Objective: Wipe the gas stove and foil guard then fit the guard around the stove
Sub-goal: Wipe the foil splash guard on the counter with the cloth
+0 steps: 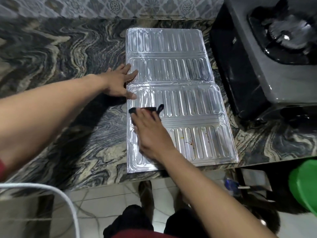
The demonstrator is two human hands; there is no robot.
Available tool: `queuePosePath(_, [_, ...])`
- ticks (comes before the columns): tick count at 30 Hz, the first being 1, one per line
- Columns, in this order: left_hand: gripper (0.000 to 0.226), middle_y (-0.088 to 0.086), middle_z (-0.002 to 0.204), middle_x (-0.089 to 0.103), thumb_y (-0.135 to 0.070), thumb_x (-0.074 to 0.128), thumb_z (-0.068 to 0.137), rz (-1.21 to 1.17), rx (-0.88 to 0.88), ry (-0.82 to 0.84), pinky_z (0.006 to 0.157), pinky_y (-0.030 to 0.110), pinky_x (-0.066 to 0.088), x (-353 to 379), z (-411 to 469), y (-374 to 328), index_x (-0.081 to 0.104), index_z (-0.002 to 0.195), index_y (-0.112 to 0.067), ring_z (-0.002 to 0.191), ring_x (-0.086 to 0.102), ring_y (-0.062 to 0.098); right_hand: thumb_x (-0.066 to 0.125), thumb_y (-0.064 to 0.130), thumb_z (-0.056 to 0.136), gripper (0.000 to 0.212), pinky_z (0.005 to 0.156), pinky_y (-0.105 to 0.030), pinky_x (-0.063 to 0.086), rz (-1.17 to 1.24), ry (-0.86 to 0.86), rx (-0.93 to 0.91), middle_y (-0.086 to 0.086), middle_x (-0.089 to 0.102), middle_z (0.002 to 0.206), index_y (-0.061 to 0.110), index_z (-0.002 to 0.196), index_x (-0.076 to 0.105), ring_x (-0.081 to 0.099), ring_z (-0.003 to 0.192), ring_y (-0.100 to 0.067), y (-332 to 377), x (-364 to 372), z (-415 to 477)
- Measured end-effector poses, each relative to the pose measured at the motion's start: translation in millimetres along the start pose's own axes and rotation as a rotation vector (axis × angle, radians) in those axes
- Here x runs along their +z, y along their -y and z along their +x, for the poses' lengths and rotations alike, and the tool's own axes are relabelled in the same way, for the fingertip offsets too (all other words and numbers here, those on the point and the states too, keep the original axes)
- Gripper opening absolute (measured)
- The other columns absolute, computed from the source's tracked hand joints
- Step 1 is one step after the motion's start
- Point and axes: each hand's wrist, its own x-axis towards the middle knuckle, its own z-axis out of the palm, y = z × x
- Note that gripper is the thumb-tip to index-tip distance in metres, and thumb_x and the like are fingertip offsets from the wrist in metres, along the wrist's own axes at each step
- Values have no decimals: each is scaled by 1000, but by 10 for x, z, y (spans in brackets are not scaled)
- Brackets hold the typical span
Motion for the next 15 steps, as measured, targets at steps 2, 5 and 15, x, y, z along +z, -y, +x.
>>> queuePosePath(2, [109,3,164,-19,-72,59,78,-2,-6,1,118,57,-3,5,7,15,-6,156,-34,151,-16,21,29,24,106,55,122,-40,-6,-9,37,-57,-6,6,165,15,157,13,1,152,-19,-53,4,-81])
queuePosePath(5, [108,4,164,-19,-70,59,78,-2,-11,1,119,57,-2,3,9,4,-6,156,-34,151,-15,22,28,24,107,53,123,-40,-6,20,19,-16,-3,2,165,17,157,11,-8,150,-13,-373,-128,-273])
queuePosePath(15, [90,1,164,-19,-62,51,90,125,51,2,118,60,-1,-23,-78,-302,-9,154,-40,152,-12,28,25,25,108,52,123,-41,-3,16,-73,378,-8,5,165,14,157,14,-2,152,-19,-1224,-395,-781])
